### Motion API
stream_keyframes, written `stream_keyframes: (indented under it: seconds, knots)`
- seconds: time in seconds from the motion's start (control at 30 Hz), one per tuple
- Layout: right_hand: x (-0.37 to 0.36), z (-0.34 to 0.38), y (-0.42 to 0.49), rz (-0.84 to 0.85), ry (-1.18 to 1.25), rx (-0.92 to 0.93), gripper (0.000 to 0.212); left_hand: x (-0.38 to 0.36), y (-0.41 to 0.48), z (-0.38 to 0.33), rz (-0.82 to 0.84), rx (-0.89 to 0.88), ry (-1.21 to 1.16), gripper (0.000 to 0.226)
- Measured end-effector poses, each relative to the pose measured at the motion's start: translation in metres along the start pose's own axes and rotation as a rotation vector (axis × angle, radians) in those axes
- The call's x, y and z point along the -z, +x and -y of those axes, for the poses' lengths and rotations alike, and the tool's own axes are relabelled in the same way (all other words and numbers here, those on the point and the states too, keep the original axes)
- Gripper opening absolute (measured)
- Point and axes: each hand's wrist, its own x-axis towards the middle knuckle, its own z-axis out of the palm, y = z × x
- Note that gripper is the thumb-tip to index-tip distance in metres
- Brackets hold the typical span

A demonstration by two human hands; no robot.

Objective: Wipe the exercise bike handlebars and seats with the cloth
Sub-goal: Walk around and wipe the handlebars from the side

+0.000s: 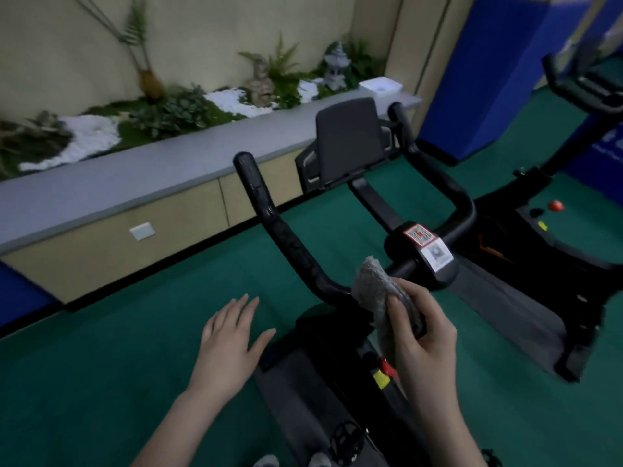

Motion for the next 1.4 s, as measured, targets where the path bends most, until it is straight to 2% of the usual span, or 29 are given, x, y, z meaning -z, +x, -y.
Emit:
stream_keyframes:
  seconds: [0.3, 0.47, 0.67, 0.8, 0.93, 1.1, 1.23, 1.3, 1.4]
  knots:
    - [-0.029, -0.004, 0.054, 0.218, 0.066, 0.056, 0.029, 0.022, 0.010, 0.001, -0.154, 0.205, -0.043, 0.079]
    - [-0.065, 0.005, 0.085, 0.295, 0.037, 0.146, 0.024, 0.042, 0.043, 0.001, -0.217, 0.179, -0.051, 0.077]
    - [-0.110, 0.024, 0.119, 0.285, -0.024, 0.295, 0.025, 0.067, 0.086, -0.006, -0.293, 0.090, -0.141, 0.077]
    - [-0.148, 0.043, 0.150, 0.272, -0.052, 0.395, 0.026, 0.084, 0.116, -0.009, -0.343, 0.038, -0.355, 0.075]
    - [-0.183, 0.060, 0.185, 0.324, -0.135, 0.522, 0.028, 0.093, 0.141, -0.013, -0.379, 0.035, -0.682, 0.059]
    - [-0.216, 0.069, 0.217, 0.667, -0.373, 0.532, 0.027, 0.101, 0.159, -0.019, -0.391, 0.122, -1.141, 0.041]
    - [-0.219, 0.076, 0.234, 0.851, -0.430, 0.378, 0.023, 0.104, 0.162, -0.022, -0.358, 0.124, -1.341, 0.031]
    - [-0.217, 0.074, 0.234, 0.818, -0.377, 0.258, 0.023, 0.106, 0.161, -0.023, -0.347, 0.119, -1.413, 0.032]
    - [-0.212, 0.054, 0.219, 0.605, -0.375, 0.172, 0.024, 0.105, 0.161, -0.020, -0.328, 0.119, -1.458, 0.037]
